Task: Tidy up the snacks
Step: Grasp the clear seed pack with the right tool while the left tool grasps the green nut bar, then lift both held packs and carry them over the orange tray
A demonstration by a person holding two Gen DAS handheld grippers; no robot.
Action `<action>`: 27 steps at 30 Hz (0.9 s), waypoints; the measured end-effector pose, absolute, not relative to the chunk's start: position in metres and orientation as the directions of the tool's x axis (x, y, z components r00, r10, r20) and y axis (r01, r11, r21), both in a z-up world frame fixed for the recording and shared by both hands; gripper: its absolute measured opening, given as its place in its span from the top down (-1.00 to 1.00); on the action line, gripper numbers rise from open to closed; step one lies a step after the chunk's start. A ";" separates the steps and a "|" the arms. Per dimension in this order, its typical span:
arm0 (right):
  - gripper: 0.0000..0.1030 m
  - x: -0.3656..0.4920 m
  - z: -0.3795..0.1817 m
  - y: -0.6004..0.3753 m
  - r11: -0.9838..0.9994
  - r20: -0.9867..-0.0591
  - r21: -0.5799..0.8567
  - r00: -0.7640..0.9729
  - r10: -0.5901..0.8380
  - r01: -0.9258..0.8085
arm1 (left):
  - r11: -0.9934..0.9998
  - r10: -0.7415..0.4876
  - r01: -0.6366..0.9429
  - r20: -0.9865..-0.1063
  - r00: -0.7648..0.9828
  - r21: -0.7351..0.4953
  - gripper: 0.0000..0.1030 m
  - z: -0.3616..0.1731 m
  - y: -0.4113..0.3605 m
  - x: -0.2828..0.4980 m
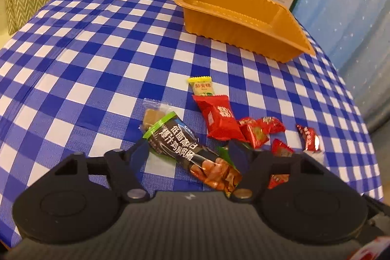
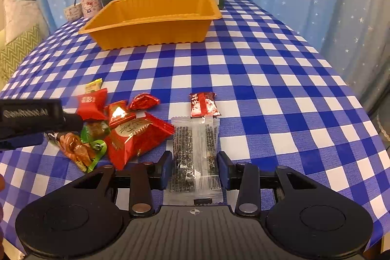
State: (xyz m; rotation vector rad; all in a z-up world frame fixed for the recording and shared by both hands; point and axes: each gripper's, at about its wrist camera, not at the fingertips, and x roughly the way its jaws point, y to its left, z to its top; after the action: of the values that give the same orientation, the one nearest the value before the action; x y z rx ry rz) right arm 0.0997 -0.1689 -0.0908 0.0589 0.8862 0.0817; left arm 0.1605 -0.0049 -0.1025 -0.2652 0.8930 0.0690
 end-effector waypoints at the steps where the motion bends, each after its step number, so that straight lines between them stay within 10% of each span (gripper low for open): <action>1: 0.22 0.100 -0.091 -0.169 0.996 -0.771 0.083 0.631 0.093 -0.046 | 0.969 -0.047 -0.162 -0.779 0.626 -0.188 -0.27 -0.103 -0.006 0.160; 27: 0.21 0.099 -0.092 -0.169 0.996 -0.763 0.071 0.641 0.083 -0.044 | 1.000 -0.011 0.009 -0.783 0.622 -0.007 0.49 -0.107 0.000 0.124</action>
State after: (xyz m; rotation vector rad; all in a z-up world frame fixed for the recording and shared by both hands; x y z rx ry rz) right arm 0.0988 -0.1689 -0.0920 0.0475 0.8720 0.0725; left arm 0.1237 0.0005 -0.1065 -0.0027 0.8992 -0.0118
